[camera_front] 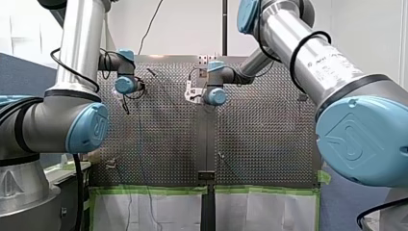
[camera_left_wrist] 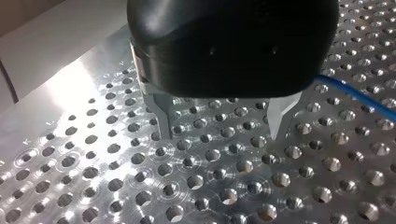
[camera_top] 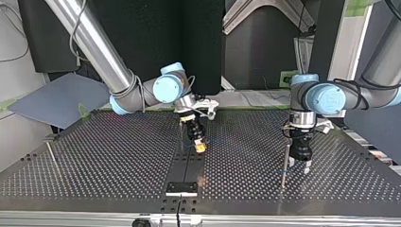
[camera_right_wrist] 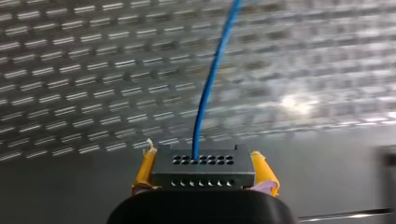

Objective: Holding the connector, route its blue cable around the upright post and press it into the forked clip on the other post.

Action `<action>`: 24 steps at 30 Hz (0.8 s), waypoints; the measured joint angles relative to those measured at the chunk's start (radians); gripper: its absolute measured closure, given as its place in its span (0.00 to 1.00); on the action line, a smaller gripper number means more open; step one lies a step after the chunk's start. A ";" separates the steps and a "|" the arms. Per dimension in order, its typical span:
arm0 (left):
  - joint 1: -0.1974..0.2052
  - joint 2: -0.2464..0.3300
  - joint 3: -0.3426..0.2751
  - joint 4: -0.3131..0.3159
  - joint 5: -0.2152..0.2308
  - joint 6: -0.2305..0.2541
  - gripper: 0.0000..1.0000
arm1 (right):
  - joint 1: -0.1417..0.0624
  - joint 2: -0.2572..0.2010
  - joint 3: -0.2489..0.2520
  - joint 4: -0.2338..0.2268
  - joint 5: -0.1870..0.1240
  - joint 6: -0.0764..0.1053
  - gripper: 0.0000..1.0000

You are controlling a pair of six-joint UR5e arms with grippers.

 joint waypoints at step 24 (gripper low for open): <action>-0.002 0.000 -0.001 -0.014 -0.028 0.003 0.00 | -0.006 0.046 0.209 -0.168 0.063 -0.015 1.00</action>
